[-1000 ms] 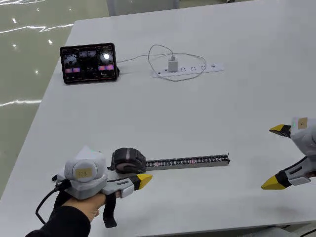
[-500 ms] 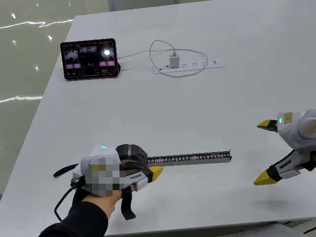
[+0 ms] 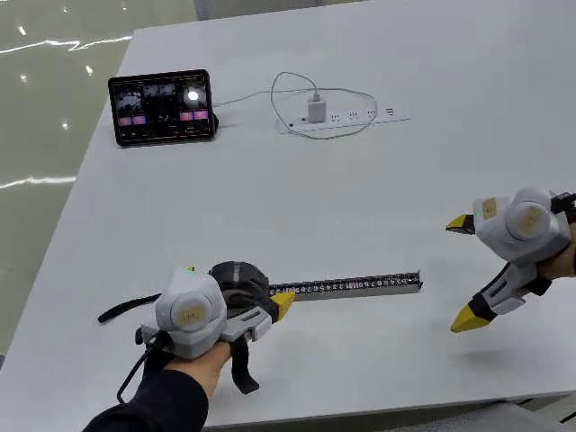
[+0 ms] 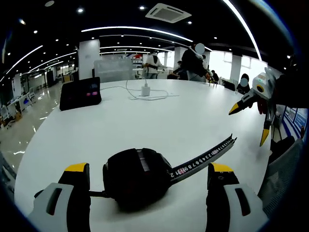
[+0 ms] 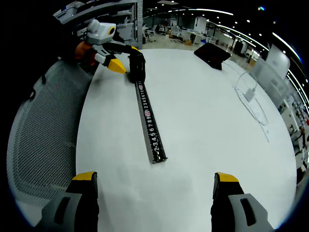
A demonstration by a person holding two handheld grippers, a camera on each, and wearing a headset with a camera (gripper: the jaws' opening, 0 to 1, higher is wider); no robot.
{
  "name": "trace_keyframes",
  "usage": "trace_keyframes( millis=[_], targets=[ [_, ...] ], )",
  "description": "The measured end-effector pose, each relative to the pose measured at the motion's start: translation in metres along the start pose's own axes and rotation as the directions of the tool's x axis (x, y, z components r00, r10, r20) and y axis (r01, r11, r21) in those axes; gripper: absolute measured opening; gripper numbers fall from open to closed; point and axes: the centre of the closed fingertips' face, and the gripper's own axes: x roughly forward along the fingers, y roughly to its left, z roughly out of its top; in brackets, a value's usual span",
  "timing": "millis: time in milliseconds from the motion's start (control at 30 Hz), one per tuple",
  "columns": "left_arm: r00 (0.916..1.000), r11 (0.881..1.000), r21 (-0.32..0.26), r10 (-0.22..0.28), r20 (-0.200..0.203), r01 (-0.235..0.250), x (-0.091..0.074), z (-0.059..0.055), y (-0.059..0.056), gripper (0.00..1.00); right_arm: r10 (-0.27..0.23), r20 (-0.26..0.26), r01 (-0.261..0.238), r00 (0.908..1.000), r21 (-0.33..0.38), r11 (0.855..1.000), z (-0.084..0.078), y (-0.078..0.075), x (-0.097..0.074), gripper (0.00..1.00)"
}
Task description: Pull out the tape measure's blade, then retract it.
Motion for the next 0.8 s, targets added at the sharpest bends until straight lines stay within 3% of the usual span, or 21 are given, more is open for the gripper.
trace_keyframes(
  millis=[133, 233, 400, 500, 800],
  targets=[
    [0.9999, 0.999, -0.051, 0.007, 0.007, -0.007, 0.008, 0.001, 0.0, 0.99, -0.002, -0.017, 0.002, 0.9998, -0.034, 0.999, 0.003, -0.004, 0.005, 0.93],
    [0.9998, 0.999, -0.049, 0.021, 0.006, -0.02, 0.013, 0.002, 0.001, 0.99, 0.001, -0.024, -0.002, 0.9997, -0.042, 0.999, 0.006, -0.007, 0.01, 0.95],
    [0.9994, 0.996, -0.088, 0.033, -0.007, -0.034, 0.016, -0.001, 0.001, 0.99, 0.016, -0.036, -0.017, 0.9992, -0.036, 0.999, 0.011, -0.009, 0.02, 0.88],
    [0.9996, 0.997, -0.077, 0.028, -0.002, -0.028, 0.013, -0.003, -0.002, 0.99, 0.031, -0.043, -0.033, 0.9986, -0.069, 0.997, 0.013, -0.008, 0.024, 0.85],
    [0.9988, 0.997, -0.07, 0.042, 0.026, -0.04, 0.014, -0.003, 0.001, 0.99, 0.078, -0.066, -0.085, 0.9947, -0.101, 0.991, 0.01, -0.003, 0.032, 0.57]
  ],
)
